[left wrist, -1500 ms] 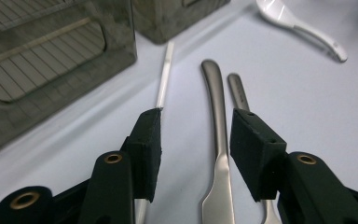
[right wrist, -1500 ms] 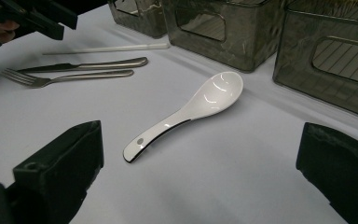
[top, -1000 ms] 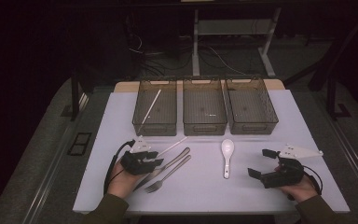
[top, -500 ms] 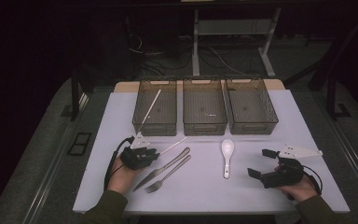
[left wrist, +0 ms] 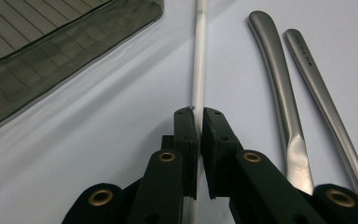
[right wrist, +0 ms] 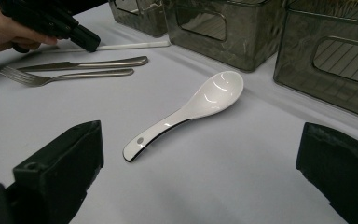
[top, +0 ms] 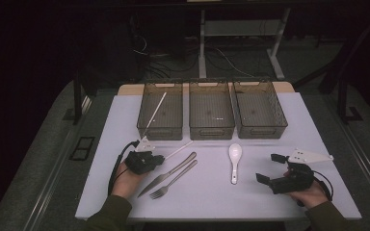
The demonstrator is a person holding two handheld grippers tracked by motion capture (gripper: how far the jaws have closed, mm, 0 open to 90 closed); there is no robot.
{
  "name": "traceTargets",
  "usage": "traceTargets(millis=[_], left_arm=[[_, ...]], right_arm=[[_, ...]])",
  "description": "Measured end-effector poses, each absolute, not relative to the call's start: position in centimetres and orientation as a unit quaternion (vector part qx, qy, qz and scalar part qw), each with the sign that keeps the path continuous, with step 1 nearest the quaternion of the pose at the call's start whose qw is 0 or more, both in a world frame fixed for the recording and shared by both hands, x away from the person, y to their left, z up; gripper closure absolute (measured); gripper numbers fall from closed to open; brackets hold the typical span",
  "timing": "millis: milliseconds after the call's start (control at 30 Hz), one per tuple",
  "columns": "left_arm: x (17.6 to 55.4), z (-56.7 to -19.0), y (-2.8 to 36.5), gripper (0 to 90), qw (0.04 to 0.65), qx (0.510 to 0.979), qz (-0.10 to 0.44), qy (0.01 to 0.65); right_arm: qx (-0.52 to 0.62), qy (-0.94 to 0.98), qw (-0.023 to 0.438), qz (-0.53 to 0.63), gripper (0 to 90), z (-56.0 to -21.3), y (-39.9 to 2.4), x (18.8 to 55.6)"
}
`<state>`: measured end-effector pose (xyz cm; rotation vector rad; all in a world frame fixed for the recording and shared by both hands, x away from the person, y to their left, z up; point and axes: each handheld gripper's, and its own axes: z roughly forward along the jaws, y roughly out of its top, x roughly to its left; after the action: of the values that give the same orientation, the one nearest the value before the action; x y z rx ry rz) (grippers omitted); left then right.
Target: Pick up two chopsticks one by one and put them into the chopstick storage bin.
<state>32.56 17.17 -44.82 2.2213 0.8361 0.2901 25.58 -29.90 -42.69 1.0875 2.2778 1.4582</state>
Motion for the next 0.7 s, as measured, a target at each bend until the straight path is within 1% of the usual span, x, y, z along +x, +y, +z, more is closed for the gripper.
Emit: traceTargets(millis=[300,700], left_arm=[[32.4,-44.7,17.2,84.7,0.374,0.865,0.096,0.320],[31.5,-43.1,17.9,84.8,0.389,0.862,0.098,0.311]], right_arm=[[0.370,0.775,0.115,0.499,0.8,-42.6,-29.9,25.5],[0.370,0.775,0.116,0.499,0.8,-42.6,-29.9,25.5]])
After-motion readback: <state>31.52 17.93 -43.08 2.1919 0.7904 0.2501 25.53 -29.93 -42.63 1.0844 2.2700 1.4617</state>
